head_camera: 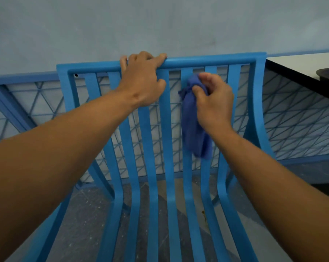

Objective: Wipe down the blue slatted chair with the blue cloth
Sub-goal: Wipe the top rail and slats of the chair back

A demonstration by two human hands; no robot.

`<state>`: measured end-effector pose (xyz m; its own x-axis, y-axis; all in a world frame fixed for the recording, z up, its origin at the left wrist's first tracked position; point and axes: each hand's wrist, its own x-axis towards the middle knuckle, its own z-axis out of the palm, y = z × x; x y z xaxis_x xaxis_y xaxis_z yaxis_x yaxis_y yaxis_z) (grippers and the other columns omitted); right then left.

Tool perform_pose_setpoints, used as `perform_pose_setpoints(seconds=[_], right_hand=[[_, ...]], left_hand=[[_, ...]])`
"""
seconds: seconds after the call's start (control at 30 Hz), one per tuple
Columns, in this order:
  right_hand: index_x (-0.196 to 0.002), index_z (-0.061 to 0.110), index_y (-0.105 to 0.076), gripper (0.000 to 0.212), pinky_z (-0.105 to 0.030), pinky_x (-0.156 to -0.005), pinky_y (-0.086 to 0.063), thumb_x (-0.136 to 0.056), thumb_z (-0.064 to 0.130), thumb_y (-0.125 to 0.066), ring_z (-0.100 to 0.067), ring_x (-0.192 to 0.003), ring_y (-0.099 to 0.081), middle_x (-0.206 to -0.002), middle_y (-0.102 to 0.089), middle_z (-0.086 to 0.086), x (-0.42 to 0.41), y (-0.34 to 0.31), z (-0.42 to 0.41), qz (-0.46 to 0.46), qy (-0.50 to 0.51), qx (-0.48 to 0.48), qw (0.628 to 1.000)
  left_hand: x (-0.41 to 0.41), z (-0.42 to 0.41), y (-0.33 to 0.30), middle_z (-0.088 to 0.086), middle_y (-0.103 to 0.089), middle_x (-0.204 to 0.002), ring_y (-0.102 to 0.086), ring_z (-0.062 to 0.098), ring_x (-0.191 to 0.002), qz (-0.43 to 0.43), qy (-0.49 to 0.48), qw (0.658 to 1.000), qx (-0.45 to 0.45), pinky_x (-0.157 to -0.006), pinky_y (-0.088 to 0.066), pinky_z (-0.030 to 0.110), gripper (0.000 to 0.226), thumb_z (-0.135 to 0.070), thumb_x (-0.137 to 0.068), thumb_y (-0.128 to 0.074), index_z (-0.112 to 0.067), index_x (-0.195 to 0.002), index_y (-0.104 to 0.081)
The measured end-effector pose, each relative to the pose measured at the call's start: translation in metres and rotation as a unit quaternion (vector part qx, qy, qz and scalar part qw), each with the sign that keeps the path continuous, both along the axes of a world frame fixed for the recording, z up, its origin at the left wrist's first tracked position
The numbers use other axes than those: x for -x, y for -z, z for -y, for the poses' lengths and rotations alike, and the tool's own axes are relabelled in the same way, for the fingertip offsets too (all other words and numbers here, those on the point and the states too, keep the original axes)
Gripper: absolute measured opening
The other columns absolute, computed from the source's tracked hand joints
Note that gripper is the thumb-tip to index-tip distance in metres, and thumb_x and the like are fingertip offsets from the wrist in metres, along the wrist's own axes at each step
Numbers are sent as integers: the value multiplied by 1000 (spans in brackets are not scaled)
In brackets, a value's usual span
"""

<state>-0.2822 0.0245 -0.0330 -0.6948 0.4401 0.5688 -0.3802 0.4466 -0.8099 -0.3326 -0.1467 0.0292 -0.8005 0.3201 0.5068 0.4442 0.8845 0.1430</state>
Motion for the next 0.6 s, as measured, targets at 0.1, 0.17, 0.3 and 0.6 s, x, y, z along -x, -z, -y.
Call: perform_pose_setpoints(seconds=[0.1, 0.17, 0.3, 0.6], right_hand=[[-106, 15, -77, 20, -21, -91, -51, -88, 20, -69, -7, -96, -68, -98, -74, 10, 19, -18, -7, -25, 49, -62, 997], [-100, 15, -79, 16, -19, -83, -48, -90, 23, -68, -11, -90, -68, -93, -76, 4, 24, -15, -4, -27, 61, -87, 994], [-84, 15, -77, 18, -30, -70, -50, -92, 27, -66, -11, -73, -63, -77, -72, 2, 20, 4, -4, -2, 66, -94, 993], [-76, 21, -66, 19, -18, -64, -31, -93, 24, -62, -8, -72, -50, -74, -58, 5, 31, -15, -2, 19, 80, -150, 985]], left_hand=[[-9, -16, 6, 12, -35, -152, -28, 34, -143, -6, -17, 999, 49, -120, -4, 63, 74, -27, -85, -57, -32, -154, -31], [-12, -18, 6, 12, -33, -153, -26, 34, -144, -10, -25, 998, 49, -121, -2, 63, 78, -22, -82, -57, -31, -155, -29], [-12, -17, 8, 12, -32, -153, -24, 33, -145, -10, -21, 999, 34, -121, 1, 62, 82, -20, -80, -59, -32, -155, -29], [-9, -16, 12, 10, -33, -151, -24, 30, -145, -21, -7, 1000, 16, -122, 2, 60, 83, -22, -77, -60, -33, -154, -31]])
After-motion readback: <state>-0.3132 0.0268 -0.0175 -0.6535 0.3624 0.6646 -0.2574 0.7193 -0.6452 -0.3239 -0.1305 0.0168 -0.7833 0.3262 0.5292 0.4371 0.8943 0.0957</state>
